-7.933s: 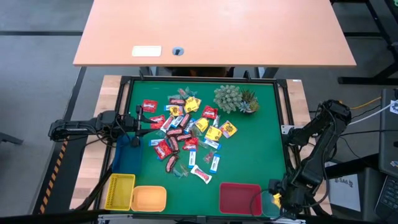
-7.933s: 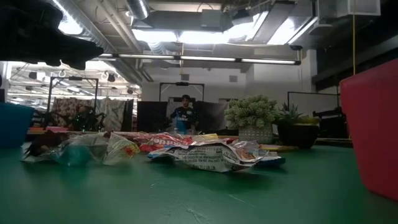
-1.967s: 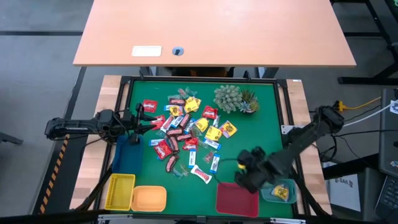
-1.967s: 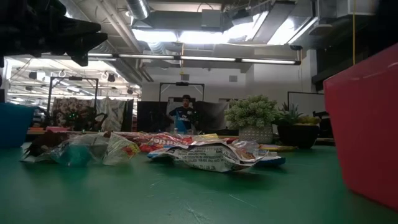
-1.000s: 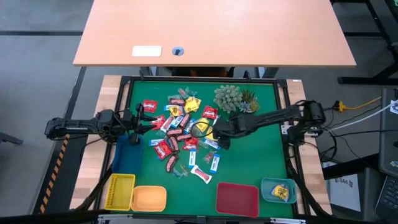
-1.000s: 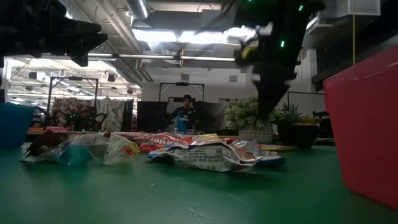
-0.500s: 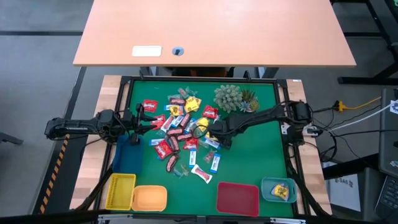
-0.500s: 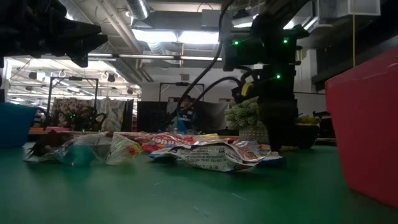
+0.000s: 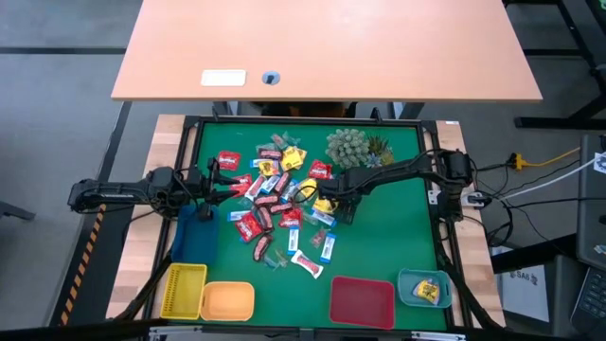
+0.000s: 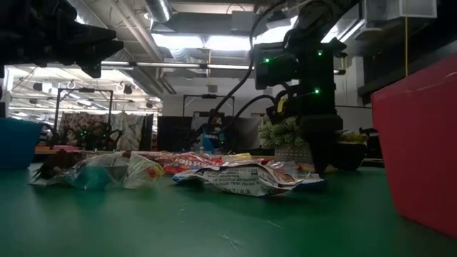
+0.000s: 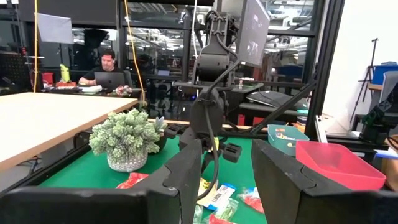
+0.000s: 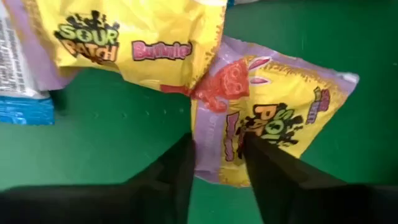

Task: Sort candy
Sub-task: Put the yellow candy into the green bin

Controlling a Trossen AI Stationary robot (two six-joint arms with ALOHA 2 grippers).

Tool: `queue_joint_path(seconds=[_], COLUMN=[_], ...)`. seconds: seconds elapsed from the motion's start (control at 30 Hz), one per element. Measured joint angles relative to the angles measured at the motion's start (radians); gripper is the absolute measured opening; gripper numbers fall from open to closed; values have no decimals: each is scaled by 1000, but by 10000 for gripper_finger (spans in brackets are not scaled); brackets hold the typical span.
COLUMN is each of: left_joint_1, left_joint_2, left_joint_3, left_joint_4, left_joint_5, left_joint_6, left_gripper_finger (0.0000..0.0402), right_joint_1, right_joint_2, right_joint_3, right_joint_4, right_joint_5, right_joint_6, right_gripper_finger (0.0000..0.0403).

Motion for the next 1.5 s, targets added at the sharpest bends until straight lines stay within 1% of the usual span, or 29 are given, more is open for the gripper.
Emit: queue_joint_path(seconds=[0.2,0.37,0.47,0.57,0.67,0.8,0.9,1.03,1.17,1.33,1.5], left_joint_1=[0,0,0,0,0,0,0,0,0,0,0], left_joint_2=[0,0,0,0,0,0,0,0,0,0,0], left_joint_3=[0,0,0,0,0,0,0,0,0,0,0], left_joint_4=[0,-1,-1,-1,-1,-1,-1,-1,-1,-1,-1], left_joint_5=[2,2,2,2,2,2,1,7,24,29,28], left_joint_6=[-1,-2,-2,-2,-2,-2,-2,-2,-2,-2,-3], left_gripper_finger=[128,128,128,128,128,128,128,128,128,128,128], right_joint_1=[1,1,1,1,2,12,39,117,237,419,608], right_joint_2=[0,-9,-24,-55,-91,-152,-199,-268,-330,-384,-397], right_joint_3=[-1,-2,-5,-5,-5,-3,-3,-2,-2,-1,-1], right_joint_4=[-1,-5,-13,-19,-38,-94,-155,-191,-193,-207,-227], right_joint_5=[11,10,3,-39,-97,-178,-264,-379,-452,-517,-564], right_joint_6=[0,-12,-19,-20,-19,-10,16,78,162,393,653], right_gripper_finger=[59,19,13,19,22,14,14,22,20,20,26])
